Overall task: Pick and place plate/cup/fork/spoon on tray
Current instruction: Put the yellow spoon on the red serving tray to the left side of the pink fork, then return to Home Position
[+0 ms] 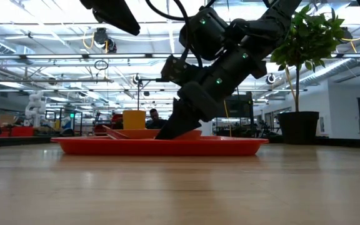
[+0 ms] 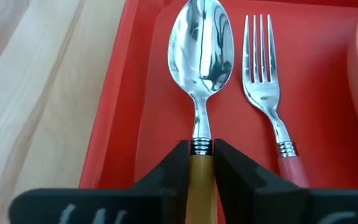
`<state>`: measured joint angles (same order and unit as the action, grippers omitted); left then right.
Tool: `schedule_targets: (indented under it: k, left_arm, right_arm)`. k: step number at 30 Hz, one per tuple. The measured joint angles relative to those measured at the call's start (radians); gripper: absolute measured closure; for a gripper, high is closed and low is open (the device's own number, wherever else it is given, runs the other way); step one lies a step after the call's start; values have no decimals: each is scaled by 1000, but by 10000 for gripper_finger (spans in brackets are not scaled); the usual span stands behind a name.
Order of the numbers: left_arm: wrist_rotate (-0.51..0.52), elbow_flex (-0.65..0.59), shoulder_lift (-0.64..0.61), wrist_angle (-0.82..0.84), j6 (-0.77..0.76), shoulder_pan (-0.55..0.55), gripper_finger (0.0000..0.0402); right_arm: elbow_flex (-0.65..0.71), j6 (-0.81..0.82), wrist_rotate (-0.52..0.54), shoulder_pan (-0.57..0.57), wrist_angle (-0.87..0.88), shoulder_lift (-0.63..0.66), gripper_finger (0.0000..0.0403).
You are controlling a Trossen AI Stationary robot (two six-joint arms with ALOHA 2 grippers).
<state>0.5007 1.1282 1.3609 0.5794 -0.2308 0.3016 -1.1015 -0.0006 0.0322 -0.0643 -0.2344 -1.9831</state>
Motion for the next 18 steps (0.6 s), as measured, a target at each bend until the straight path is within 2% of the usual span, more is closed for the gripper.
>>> schedule_targets:
  k: [10, 18]
  left_arm:
    - [0, 0, 0, -6, 1, 0, 289]
    - [23, 0, 0, -17, 16, 0, 289]
  right_arm:
    - [0, 14, -3, 1, -23, 0, 286]
    - [0, -45, -3, 1, 111, 133, 278]
